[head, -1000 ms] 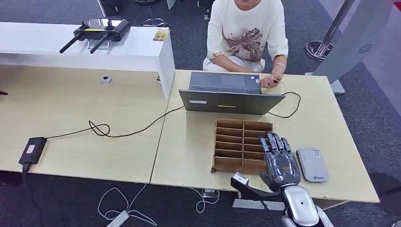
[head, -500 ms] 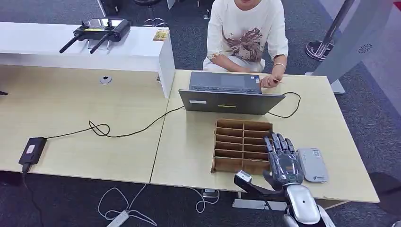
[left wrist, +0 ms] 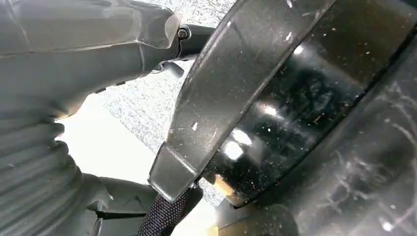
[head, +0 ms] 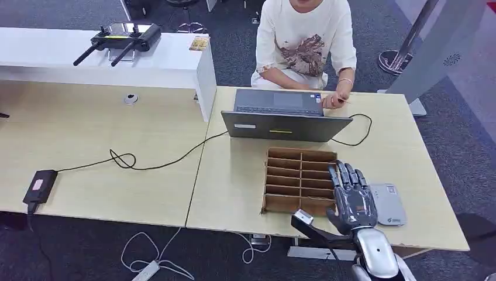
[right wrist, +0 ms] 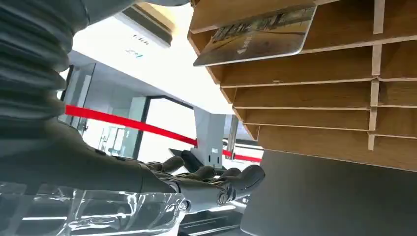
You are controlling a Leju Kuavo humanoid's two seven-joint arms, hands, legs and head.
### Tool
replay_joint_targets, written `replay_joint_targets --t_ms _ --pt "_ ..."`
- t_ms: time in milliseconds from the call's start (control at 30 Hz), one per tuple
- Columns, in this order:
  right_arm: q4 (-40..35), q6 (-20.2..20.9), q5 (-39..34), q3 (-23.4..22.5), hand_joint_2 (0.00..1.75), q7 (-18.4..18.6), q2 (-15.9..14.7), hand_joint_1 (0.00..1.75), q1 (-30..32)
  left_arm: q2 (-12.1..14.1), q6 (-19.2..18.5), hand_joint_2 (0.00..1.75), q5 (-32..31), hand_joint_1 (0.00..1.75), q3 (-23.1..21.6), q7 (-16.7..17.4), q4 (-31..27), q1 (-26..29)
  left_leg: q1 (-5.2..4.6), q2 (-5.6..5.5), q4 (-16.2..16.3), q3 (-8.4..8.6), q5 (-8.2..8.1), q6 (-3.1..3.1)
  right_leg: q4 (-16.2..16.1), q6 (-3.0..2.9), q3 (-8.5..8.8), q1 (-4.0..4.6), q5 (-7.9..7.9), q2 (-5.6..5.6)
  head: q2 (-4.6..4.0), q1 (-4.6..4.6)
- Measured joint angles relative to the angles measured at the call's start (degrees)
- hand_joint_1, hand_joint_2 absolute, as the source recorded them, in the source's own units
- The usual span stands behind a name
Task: Pass the card to the sensor for recognition and then transmit it.
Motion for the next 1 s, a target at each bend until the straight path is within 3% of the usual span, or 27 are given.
replay_joint_targets --t_ms 233,433,1000 --pt "-0.3 -0.6 0.0 0.1 1.75 -0.5 0.0 0.16 0.1 0.0 0.0 1.75 0.0 0.0 0.0 0.0 0.0 0.0 0.0 0.0 0.0 0.0 0.0 0.0 0.0 0.0 0.0 0.0 0.0 0.0 0.0 0.0" --pt "-0.7 -0.6 0.0 0.2 1.75 -0.7 0.1 0.07 0.1 0.0 -0.1 1.75 0.0 0.0 0.0 -0.2 0.0 0.0 0.0 0.0 0.0 -0.01 0.0 0.0 0.0 0.0 0.01 0.0 0.0 0.0 0.0 -0.02" --pt "-1.1 -0.2 -0.1 1.1 1.75 -1.0 0.7 0.28 0.0 0.1 -0.2 1.75 -0.3 0.0 -0.5 -0.7 0.0 0.0 0.0 -0.01 0.0 -0.01 0.0 0.0 0.0 0.0 0.0 0.0 0.0 0.0 0.0 0.0"
